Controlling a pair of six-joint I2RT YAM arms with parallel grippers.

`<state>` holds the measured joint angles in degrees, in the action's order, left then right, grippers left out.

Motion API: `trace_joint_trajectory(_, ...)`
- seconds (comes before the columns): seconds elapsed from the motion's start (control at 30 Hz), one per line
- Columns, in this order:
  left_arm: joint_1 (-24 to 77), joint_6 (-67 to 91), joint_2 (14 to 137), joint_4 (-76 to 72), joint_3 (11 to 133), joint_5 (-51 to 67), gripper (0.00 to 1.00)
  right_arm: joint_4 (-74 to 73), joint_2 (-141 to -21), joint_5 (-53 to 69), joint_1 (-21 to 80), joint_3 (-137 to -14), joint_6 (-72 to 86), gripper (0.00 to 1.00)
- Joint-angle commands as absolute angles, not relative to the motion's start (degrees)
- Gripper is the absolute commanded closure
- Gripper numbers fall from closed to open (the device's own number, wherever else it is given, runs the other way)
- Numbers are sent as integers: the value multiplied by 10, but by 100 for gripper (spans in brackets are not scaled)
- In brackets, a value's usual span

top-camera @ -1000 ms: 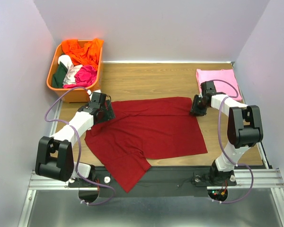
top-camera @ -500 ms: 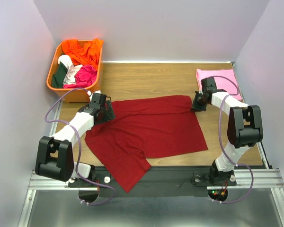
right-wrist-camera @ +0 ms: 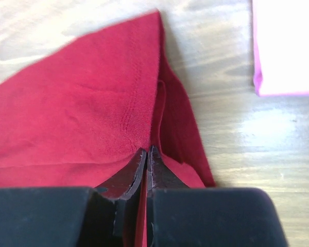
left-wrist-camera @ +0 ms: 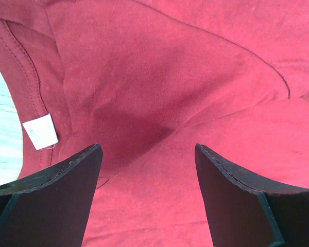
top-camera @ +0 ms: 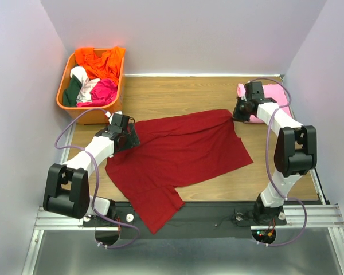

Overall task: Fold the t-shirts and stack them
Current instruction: Fold the tshirt

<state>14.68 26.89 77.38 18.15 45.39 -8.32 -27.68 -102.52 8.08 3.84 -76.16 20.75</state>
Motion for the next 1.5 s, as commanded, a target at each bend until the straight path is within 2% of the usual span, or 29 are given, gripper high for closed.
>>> trace_joint_trajectory(0.0, 149, 274, 777, 170, 450, -84, 16, -283, -1041, 53, 37, -750, 197, 94)
trace_joint_trajectory(0.13, 150, 272, 777, 172, 453, -84, 16, -280, -1067, 42, 34, -738, 192, 92)
trace_joint_trajectory(0.2, 150, 271, 776, 173, 454, -86, 16, -280, -1072, 42, 34, -740, 192, 78)
trace_joint_trajectory(0.23, 149, 272, 775, 173, 454, -86, 16, -280, -1071, 43, 34, -740, 191, 62)
trace_joint_trajectory(0.37, 150, 272, 768, 175, 456, -84, 16, -281, -1028, 34, 34, -723, 190, 45)
trace_joint_trajectory(0.43, 150, 273, 765, 175, 459, -83, 16, -282, -986, 22, 34, -695, 190, 44)
trace_joint_trajectory(0.53, 150, 273, 754, 174, 464, -78, 17, -281, -935, 20, 33, -649, 195, 50)
trace_joint_trajectory(0.67, 150, 276, 744, 175, 469, -72, 17, -281, -913, 47, 34, -588, 207, 61)
trace_joint_trajectory(0.83, 150, 280, 731, 175, 466, -69, 17, -281, -912, 47, 31, -526, 227, 66)
trace_joint_trajectory(1.03, 150, 277, 727, 171, 456, -68, 17, -293, -869, 45, 18, -450, 269, 65)
trace_joint_trajectory(1.23, 149, 268, 732, 182, 464, -80, 17, -307, -808, 36, -13, -373, 308, 56)
trace_joint_trajectory(1.47, 145, 271, 730, 197, 475, -90, 17, -355, -723, 11, -61, -394, 331, 46)
